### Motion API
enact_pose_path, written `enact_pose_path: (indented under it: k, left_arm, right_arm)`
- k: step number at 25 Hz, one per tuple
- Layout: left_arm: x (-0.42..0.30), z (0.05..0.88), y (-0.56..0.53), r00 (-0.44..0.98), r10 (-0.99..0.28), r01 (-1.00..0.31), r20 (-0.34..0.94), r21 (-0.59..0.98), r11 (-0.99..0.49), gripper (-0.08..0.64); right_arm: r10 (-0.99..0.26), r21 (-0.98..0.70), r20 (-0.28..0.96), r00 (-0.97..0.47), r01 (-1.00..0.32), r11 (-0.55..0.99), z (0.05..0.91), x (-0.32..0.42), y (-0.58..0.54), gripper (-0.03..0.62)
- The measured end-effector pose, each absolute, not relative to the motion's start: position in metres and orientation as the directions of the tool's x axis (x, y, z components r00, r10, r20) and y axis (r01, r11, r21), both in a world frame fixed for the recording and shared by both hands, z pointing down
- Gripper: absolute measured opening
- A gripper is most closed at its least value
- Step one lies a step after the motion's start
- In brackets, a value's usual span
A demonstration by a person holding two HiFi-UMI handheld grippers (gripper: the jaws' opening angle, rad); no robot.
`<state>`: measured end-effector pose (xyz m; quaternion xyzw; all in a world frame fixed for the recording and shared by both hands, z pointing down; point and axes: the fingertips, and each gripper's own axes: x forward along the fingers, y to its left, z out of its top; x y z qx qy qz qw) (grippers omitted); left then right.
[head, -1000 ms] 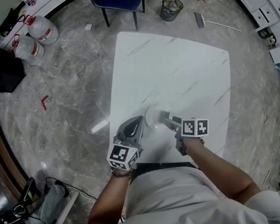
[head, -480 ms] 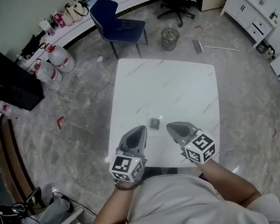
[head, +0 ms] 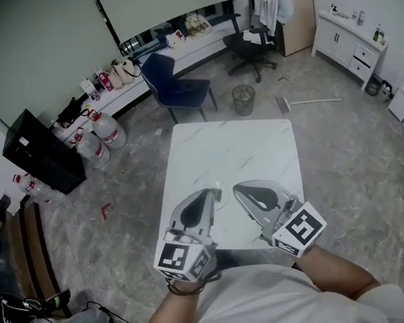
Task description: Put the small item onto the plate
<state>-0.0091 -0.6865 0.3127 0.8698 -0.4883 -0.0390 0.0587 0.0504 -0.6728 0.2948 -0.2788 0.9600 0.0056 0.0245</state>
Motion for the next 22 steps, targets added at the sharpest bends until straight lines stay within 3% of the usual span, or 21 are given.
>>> enact_pose_path:
  k: [12, 22]
  left_arm:
    - [0.028, 0.256, -0.619, 0.510, -0.855, -0.851, -0.098, 0.086, -0.518, 0.006]
    - [0.028, 0.247, -0.608, 0.494, -0.864, -0.861, -0.099, 0.078, -0.502, 0.006]
  right_arm:
    - [-0.511, 0.049, -0.092, -0.854, -0.517, 0.855, 0.251, 0.081, -0.613, 0.002]
    - [-0.503, 0.046, -0.094, -0.859, -0.508, 0.860, 0.245, 0.084, -0.602, 0.002]
